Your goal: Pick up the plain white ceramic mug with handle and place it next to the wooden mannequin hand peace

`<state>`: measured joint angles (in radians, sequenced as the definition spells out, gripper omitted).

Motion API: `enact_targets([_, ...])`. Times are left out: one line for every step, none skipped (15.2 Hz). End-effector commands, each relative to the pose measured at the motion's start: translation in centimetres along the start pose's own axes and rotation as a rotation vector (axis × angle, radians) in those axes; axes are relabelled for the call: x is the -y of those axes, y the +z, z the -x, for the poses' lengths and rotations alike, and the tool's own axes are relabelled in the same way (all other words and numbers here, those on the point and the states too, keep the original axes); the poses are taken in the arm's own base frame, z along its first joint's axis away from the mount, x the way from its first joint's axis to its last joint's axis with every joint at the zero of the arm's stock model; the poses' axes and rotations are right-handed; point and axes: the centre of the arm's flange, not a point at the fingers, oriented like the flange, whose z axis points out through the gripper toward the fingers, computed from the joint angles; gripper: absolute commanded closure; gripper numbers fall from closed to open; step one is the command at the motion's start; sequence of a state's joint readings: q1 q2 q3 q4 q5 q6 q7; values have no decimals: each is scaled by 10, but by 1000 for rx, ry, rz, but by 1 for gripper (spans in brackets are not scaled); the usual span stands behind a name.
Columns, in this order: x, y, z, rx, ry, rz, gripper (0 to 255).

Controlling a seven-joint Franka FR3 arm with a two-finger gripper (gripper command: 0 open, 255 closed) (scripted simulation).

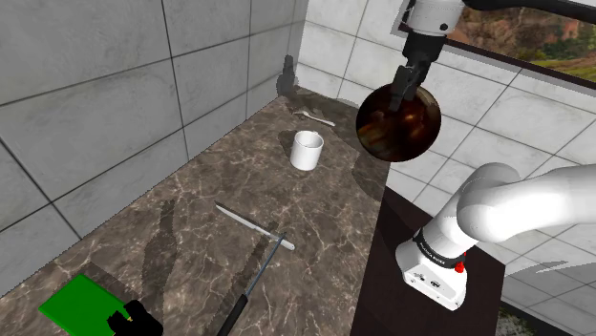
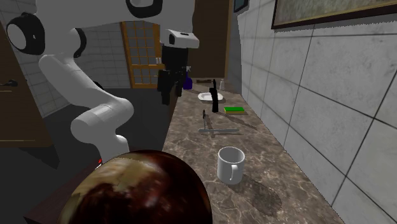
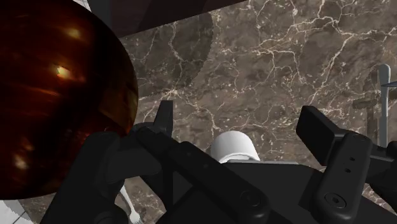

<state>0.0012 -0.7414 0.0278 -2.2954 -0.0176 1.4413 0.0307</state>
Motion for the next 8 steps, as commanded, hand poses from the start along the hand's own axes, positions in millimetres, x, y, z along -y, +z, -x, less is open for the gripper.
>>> enact_targets([0,0,0,0,0,0,0])
enact_targets([5,8,-9,-3,8,-2,0])
enact_targets([10,16,-17,-7,16,-4,0])
enact_targets([15,24,-26,-10,24,-6,0])
enact_targets([20,31,-35,-14,32,-8,0])
enact_targets([24,39,-44,-17,40,-10,0])
enact_targets([29,47,-53,-21,48,-11,0])
enact_targets([34,55,-62,-24,56,-13,0])
